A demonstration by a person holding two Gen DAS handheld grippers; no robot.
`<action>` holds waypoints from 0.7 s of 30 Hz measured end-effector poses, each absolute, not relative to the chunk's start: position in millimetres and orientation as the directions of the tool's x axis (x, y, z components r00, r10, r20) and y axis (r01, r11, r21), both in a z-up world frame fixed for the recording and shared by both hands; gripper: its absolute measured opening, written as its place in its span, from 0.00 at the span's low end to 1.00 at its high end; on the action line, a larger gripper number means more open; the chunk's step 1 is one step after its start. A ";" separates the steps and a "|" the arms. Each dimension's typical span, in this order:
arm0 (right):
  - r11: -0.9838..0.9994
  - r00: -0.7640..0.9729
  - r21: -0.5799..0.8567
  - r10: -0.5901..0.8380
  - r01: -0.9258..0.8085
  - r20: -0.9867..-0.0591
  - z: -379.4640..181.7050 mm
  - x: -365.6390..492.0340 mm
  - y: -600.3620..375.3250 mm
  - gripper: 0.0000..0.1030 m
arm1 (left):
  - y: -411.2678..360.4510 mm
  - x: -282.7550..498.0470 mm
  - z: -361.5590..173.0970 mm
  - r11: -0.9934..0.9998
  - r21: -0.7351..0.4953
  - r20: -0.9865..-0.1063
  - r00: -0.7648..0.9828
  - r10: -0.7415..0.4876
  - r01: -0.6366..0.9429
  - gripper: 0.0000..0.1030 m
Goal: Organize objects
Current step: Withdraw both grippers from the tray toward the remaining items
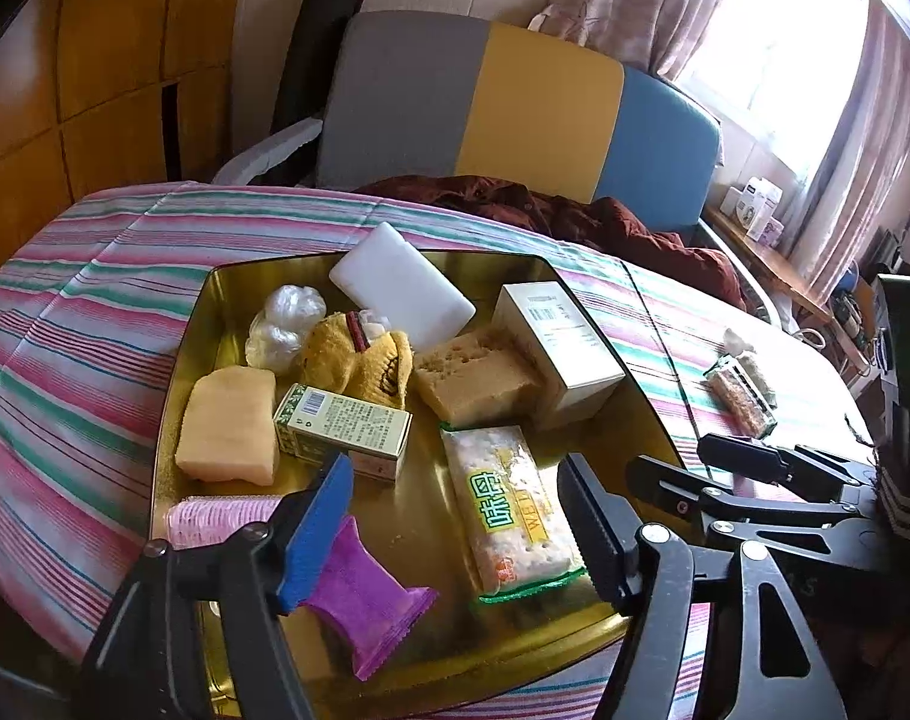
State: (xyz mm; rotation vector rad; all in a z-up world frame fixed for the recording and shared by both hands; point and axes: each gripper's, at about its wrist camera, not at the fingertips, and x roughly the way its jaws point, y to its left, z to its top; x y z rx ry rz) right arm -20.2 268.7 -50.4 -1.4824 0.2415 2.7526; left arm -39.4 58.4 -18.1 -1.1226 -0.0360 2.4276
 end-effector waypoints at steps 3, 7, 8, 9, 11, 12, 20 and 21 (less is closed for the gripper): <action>-0.988 -0.555 0.134 -0.067 -0.081 -0.829 -50.9 -18.0 269.2 0.70 | 59.6 -34.9 -14.4 -0.892 -0.202 -0.709 -0.569 0.418 -0.404 0.74; -0.989 -0.564 0.125 -0.055 -0.085 -0.824 -49.8 -13.2 272.0 0.80 | 63.9 -29.3 -9.2 -0.890 -0.181 -0.700 -0.581 0.415 -0.418 0.77; -0.988 -0.567 0.123 -0.052 -0.088 -0.822 -49.1 -12.1 273.5 0.81 | 64.9 -28.3 -8.5 -0.890 -0.175 -0.698 -0.584 0.414 -0.421 0.79; -0.988 -0.570 0.122 -0.048 -0.092 -0.820 -48.5 -11.0 274.9 0.81 | 66.0 -27.1 -7.9 -0.889 -0.170 -0.697 -0.586 0.413 -0.425 0.79; -0.987 -0.576 0.120 -0.039 -0.103 -0.816 -46.8 -8.5 279.5 0.81 | 68.9 -24.5 -6.7 -0.887 -0.157 -0.695 -0.589 0.412 -0.434 0.79; -0.987 -0.579 0.120 -0.036 -0.107 -0.815 -46.2 -7.5 281.7 0.81 | 70.4 -23.6 -6.3 -0.886 -0.150 -0.695 -0.590 0.410 -0.439 0.79; -0.982 -0.580 0.099 0.012 -0.159 -0.814 -44.5 2.9 313.9 0.81 | 82.1 -11.6 0.9 -0.876 -0.072 -0.676 -0.623 0.394 -0.476 0.80; -0.981 -0.580 0.092 0.024 -0.169 -0.814 -43.7 4.1 319.8 0.81 | 83.4 -10.2 1.2 -0.874 -0.064 -0.674 -0.625 0.394 -0.482 0.81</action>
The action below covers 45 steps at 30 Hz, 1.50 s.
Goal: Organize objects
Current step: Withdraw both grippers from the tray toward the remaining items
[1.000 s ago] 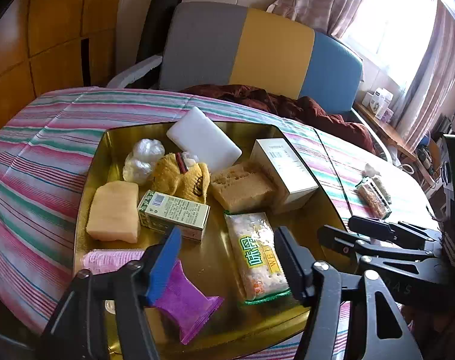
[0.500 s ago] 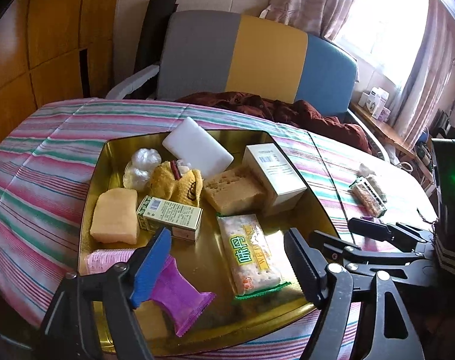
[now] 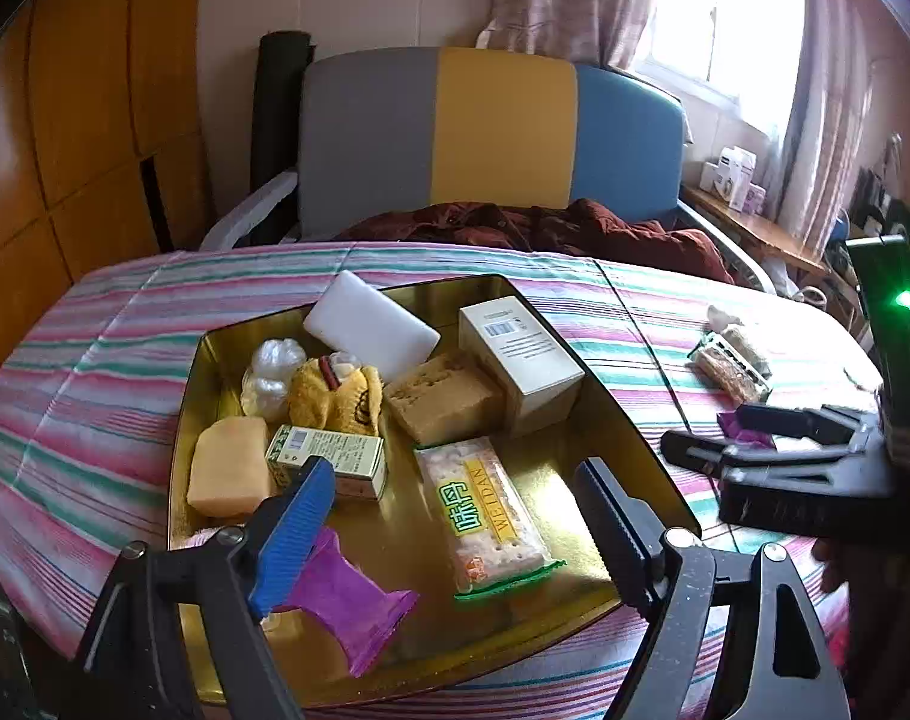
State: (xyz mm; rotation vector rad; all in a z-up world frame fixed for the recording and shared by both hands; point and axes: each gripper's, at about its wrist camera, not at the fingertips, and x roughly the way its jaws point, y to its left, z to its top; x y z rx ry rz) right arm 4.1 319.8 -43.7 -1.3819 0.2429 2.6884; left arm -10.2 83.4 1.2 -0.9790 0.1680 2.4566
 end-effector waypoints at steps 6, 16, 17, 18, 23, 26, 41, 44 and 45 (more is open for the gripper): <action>-0.967 -0.588 0.070 0.090 -0.244 -0.804 -32.3 11.5 362.7 0.81 | 92.8 -5.5 1.0 -0.860 -0.043 -0.680 -0.616 0.398 -0.509 0.81; -0.916 -0.565 0.023 0.228 -0.401 -0.793 -22.3 32.0 458.9 0.81 | 111.4 1.7 2.0 -0.833 -0.015 -0.689 -0.598 0.410 -0.554 0.81; -0.907 -0.558 0.022 0.240 -0.421 -0.794 -24.1 33.8 468.4 0.81 | 114.1 2.2 1.8 -0.828 -0.015 -0.691 -0.592 0.414 -0.561 0.81; -0.891 -0.549 0.024 0.257 -0.453 -0.795 -27.0 36.6 482.5 0.81 | 116.9 3.2 1.7 -0.822 -0.013 -0.693 -0.587 0.418 -0.569 0.81; -0.801 -0.525 0.095 0.292 -0.591 -0.799 -46.7 59.1 536.2 0.81 | 133.4 9.3 3.1 -0.787 0.001 -0.701 -0.562 0.440 -0.617 0.81; -0.724 -0.514 0.195 0.249 -0.662 -0.821 -59.8 71.0 561.5 0.81 | 147.8 12.1 2.9 -0.770 0.011 -0.709 -0.548 0.444 -0.638 0.81; -0.666 -0.580 0.344 0.164 -0.662 -0.798 -57.7 83.4 575.2 0.81 | 267.7 29.1 -9.4 -0.602 -0.056 -0.779 -0.343 0.525 -0.797 0.81; -0.658 -0.591 0.359 0.163 -0.662 -0.790 -55.1 86.0 576.9 0.81 | 292.4 27.5 -16.6 -0.581 -0.071 -0.795 -0.305 0.524 -0.811 0.81; -0.655 -0.595 0.366 0.161 -0.661 -0.787 -55.7 85.5 578.5 0.81 | 302.0 26.6 -20.1 -0.572 -0.074 -0.801 -0.293 0.521 -0.817 0.81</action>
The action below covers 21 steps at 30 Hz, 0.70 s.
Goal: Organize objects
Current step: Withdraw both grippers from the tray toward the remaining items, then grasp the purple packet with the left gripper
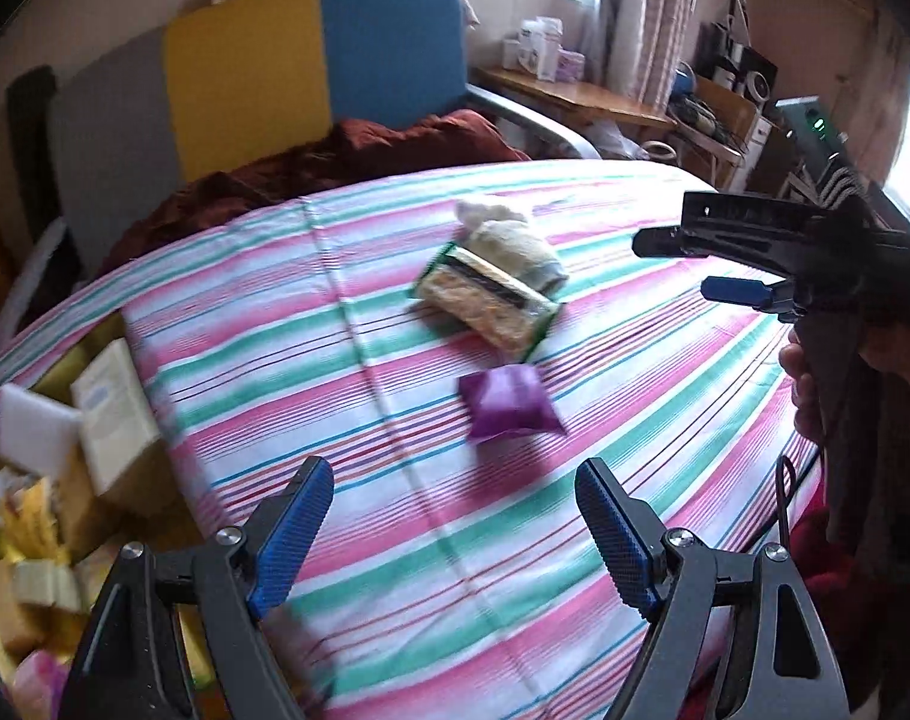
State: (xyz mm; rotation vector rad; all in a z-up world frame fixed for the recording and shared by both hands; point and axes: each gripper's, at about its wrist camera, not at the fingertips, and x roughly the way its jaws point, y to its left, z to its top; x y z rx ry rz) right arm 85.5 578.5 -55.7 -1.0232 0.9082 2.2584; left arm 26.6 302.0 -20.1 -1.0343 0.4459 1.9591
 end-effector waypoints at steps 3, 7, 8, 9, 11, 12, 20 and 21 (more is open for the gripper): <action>-0.642 -0.607 0.391 0.147 -0.659 -0.781 -55.0 87.4 582.4 0.81 | 322.9 22.0 -31.0 -0.560 -0.075 -0.821 -0.267 0.504 -0.825 0.80; -0.639 -0.607 0.402 0.129 -0.655 -0.784 -56.0 87.3 583.1 0.81 | 353.8 10.1 -44.3 -0.552 -0.107 -0.850 -0.212 0.482 -0.827 0.77; -0.640 -0.603 0.401 0.125 -0.656 -0.788 -57.0 86.2 583.1 0.81 | 359.2 8.3 -46.9 -0.551 -0.109 -0.854 -0.205 0.477 -0.827 0.76; -0.640 -0.602 0.401 0.122 -0.655 -0.789 -57.4 85.9 583.0 0.81 | 366.9 5.7 -50.4 -0.549 -0.113 -0.861 -0.194 0.471 -0.828 0.76; -0.642 -0.597 0.401 0.112 -0.653 -0.794 -59.0 84.3 582.6 0.81 | 381.0 0.2 -60.7 -0.542 -0.113 -0.877 -0.173 0.449 -0.832 0.72; -0.643 -0.595 0.400 0.109 -0.653 -0.797 -59.6 83.9 582.7 0.81 | 386.5 -2.5 -66.7 -0.541 -0.114 -0.887 -0.160 0.433 -0.833 0.62; -0.665 -0.579 0.382 0.094 -0.642 -0.810 -62.4 78.0 577.8 0.81 | 370.3 -1.1 -85.1 -0.560 -0.151 -0.854 -0.178 0.489 -0.814 0.41; -0.671 -0.575 0.375 0.094 -0.639 -0.813 -62.8 76.7 576.7 0.81 | 365.7 0.7 -85.8 -0.564 -0.159 -0.847 -0.182 0.500 -0.810 0.41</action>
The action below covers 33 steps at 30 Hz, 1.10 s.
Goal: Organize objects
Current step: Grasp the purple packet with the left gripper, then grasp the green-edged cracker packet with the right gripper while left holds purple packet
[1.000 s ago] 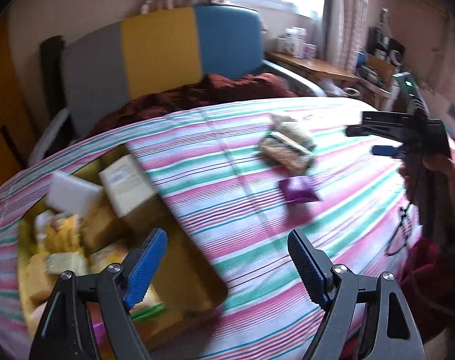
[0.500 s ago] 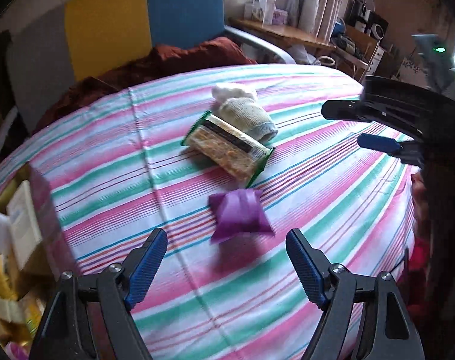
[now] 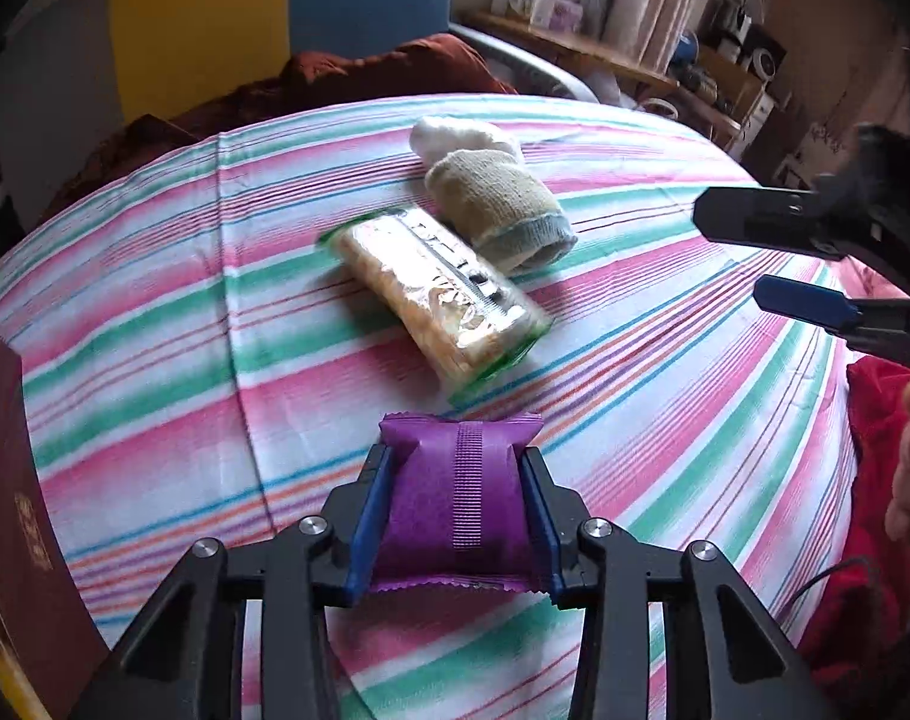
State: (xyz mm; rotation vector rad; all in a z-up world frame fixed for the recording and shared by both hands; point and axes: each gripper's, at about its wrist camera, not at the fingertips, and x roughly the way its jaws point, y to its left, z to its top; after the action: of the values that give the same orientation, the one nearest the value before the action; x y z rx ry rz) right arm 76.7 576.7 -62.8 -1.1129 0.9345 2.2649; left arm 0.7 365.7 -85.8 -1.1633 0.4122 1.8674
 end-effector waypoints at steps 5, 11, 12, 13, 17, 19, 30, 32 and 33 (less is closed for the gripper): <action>-0.697 -0.546 0.337 0.093 -0.633 -0.833 -67.6 70.0 571.4 0.81 | 346.2 10.9 -87.5 -0.569 -0.182 -0.830 -0.185 0.526 -0.802 0.41; -0.727 -0.499 0.284 0.093 -0.625 -0.861 -74.9 61.9 563.7 0.81 | 325.4 28.4 -85.1 -0.549 -0.154 -0.810 -0.213 0.546 -0.821 0.41; -0.732 -0.492 0.275 0.094 -0.623 -0.865 -76.0 60.4 562.3 0.81 | 324.7 30.0 -85.6 -0.544 -0.146 -0.808 -0.217 0.548 -0.826 0.41; -0.739 -0.484 0.264 0.095 -0.620 -0.870 -77.2 58.7 560.7 0.81 | 323.7 30.4 -85.7 -0.541 -0.144 -0.808 -0.217 0.548 -0.829 0.42; -0.759 -0.459 0.232 0.098 -0.609 -0.883 -81.9 54.1 555.3 0.81 | 324.6 32.9 -87.3 -0.524 -0.125 -0.805 -0.223 0.550 -0.842 0.43; -0.766 -0.458 0.235 0.086 -0.598 -0.885 -83.3 52.6 553.6 0.81 | 324.5 34.5 -88.3 -0.519 -0.112 -0.802 -0.232 0.551 -0.847 0.43; -0.854 -0.455 0.216 0.027 -0.474 -0.890 -87.4 35.5 522.6 0.69 | 325.0 43.4 -94.2 -0.505 -0.091 -0.770 -0.261 0.583 -0.858 0.43; -0.852 -0.455 0.235 0.004 -0.467 -0.890 -88.6 35.9 522.8 0.65 | 324.5 44.6 -94.5 -0.504 -0.089 -0.765 -0.265 0.587 -0.859 0.43; -0.853 -0.454 0.236 0.002 -0.466 -0.891 -88.6 34.9 523.6 0.63 | 324.5 44.8 -94.6 -0.503 -0.089 -0.764 -0.265 0.588 -0.860 0.43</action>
State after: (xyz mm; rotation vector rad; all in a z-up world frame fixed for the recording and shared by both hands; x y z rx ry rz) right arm 34.9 523.6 -88.6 -1.4494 0.6660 2.3678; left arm 44.8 324.5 -94.6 -0.9506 0.4306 1.9037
